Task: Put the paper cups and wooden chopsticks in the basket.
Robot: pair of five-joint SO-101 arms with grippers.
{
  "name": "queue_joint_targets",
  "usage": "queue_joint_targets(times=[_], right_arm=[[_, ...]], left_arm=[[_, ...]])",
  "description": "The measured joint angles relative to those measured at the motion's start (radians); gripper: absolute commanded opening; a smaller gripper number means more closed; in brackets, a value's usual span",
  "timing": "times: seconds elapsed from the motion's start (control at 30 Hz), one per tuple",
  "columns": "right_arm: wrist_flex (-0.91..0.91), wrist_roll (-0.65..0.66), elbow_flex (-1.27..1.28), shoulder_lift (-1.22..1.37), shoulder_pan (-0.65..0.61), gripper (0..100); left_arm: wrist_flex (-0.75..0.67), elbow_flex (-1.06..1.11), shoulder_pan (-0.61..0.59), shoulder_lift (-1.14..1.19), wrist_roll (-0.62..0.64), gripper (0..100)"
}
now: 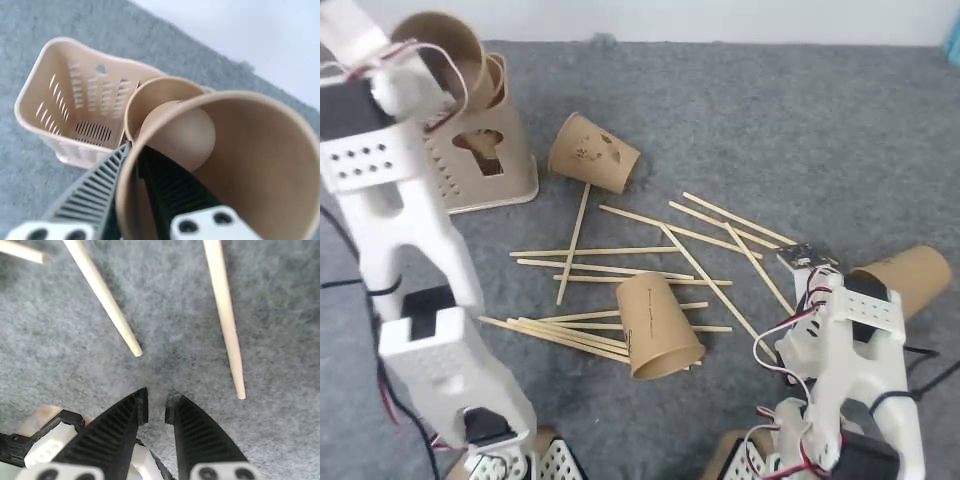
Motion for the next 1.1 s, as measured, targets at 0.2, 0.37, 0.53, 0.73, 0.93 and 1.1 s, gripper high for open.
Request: queue_joint_targets(times=[0.2, 0.37, 0.53, 0.73, 0.93, 1.1], right_arm=[[0.000, 0.000, 0.000, 0.000, 0.000, 6.9], [0.000, 0.000, 0.000, 0.000, 0.000, 6.9], [0.000, 0.000, 0.000, 0.000, 0.000, 6.9], [0.000, 0.000, 0.000, 0.000, 0.000, 6.9], [0.000, 0.000, 0.000, 0.000, 0.000, 6.9], [0.000, 0.000, 0.000, 0.000, 0.000, 6.9]], left_arm=[[0.008, -0.196, 0.002, 0.044, 0.034, 1], [0.011, -0.213, 0.000, 0.069, 0.041, 1], [0.012, -0.207, 0.000, 0.094, 0.041, 1], [0.012, -0.172, 0.000, 0.097, 0.041, 8], [0.012, -0.183, -0.002, 0.098, 0.041, 35], [0.012, -0.184, -0.048, 0.028, 0.041, 30]])
